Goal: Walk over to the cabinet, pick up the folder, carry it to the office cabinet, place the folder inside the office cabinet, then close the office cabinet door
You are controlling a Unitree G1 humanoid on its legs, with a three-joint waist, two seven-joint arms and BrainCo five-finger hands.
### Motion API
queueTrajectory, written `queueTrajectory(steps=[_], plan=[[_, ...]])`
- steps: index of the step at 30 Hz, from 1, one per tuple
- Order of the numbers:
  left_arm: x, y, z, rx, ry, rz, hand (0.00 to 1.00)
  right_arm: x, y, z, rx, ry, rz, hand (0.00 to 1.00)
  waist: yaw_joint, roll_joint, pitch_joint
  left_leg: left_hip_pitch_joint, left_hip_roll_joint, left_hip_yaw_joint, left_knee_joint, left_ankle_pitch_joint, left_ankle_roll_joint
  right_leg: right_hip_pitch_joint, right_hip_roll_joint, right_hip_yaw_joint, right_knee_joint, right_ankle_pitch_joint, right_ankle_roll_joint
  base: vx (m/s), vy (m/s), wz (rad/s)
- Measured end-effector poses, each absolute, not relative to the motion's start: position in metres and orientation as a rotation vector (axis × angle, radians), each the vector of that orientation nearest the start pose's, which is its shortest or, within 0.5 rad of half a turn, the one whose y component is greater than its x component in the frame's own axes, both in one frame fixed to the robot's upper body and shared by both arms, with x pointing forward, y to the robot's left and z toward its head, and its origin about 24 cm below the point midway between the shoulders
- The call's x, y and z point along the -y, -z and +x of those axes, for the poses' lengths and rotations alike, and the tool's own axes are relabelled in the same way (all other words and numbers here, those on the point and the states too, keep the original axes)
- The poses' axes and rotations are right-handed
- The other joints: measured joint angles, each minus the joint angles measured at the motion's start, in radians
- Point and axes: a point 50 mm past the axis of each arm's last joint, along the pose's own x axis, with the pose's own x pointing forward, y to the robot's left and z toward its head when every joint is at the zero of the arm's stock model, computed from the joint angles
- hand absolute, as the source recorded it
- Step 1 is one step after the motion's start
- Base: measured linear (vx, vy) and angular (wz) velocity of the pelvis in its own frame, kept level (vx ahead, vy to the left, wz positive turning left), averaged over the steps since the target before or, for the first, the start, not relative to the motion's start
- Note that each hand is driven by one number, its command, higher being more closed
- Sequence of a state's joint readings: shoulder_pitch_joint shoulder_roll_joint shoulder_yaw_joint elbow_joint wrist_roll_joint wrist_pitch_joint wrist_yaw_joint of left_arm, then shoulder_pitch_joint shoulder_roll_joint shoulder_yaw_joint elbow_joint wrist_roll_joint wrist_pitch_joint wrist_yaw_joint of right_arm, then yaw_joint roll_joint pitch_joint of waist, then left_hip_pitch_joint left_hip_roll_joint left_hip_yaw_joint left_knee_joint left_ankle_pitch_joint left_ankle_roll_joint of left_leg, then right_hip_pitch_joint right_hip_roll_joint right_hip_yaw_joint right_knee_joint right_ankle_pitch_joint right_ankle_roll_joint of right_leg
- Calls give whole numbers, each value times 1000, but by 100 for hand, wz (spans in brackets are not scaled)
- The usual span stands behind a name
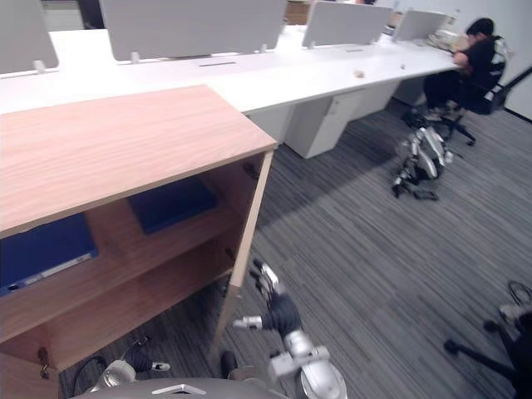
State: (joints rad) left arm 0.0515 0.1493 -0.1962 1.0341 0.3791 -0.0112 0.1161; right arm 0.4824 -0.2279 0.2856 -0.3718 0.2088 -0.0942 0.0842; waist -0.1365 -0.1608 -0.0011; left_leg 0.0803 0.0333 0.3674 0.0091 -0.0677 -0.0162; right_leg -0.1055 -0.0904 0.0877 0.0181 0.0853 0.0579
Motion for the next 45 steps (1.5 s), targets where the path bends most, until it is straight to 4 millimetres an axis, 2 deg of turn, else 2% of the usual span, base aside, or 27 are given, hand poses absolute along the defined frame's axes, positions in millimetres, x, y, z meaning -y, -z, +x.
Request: queueTrajectory(steps=[3,6,9,13,15,22,25,34,38,43,45], plan=[[-189,156,112,-1017,204,627,0,127,-38,163,-25,-280,116,0,25,-3,-9,11,-11,-23,-56,34,-1,5,-8,-44,-3,1,-13,48,9,36],[-190,156,112,-1014,201,628,0,127,-22,177,-74,-285,93,0,36,4,-10,9,-21,-44,-92,51,8,6,-13,-65,-12,1,-13,62,21,20],[-193,155,114,-1012,181,623,0,134,-8,193,-119,-245,62,0,51,15,-3,8,-27,-69,-92,49,19,19,-24,-83,-22,-4,-3,61,30,12],[-200,154,113,-1020,144,616,0,144,-5,219,-120,-194,16,0,55,26,-2,-9,-33,-94,-88,49,25,22,-29,-104,-37,7,15,45,3,19],[-203,153,115,-1021,107,587,0,152,-5,234,-117,-147,-9,0,73,41,6,-22,-34,-112,-87,50,27,21,-31,-122,-44,8,17,21,-16,24],[-206,153,115,-1030,44,526,0,159,-10,260,-101,-104,-58,0,87,94,33,-60,-34,-185,-90,67,31,22,-40,-189,-46,-1,30,-10,-27,31],[-208,152,115,-1030,15,515,0,160,-5,265,-122,-79,-104,0,102,99,39,-69,-28,-212,-93,77,28,22,-37,-216,-49,-2,32,-3,-31,25],[-211,153,112,-1039,-27,487,0,157,0,267,-131,-38,-181,0,101,99,40,-81,-27,-245,-93,85,26,36,-37,-251,-66,-1,34,-13,-17,12],[-209,153,113,-1037,-38,470,0,158,9,258,-160,-20,-212,0,103,98,40,-80,-27,-254,-94,85,25,44,-37,-261,-73,-1,34,-9,-13,7],[-206,153,113,-1035,-65,452,0,164,43,231,-311,39,-189,0,100,98,40,-70,-26,-253,-94,85,25,58,-36,-262,-79,-1,34,0,0,0],[-203,154,113,-1036,-66,438,0,167,64,214,-406,42,-215,0,96,99,41,-62,-25,-251,-94,84,24,67,-35,-262,-81,-1,34,0,0,0]])
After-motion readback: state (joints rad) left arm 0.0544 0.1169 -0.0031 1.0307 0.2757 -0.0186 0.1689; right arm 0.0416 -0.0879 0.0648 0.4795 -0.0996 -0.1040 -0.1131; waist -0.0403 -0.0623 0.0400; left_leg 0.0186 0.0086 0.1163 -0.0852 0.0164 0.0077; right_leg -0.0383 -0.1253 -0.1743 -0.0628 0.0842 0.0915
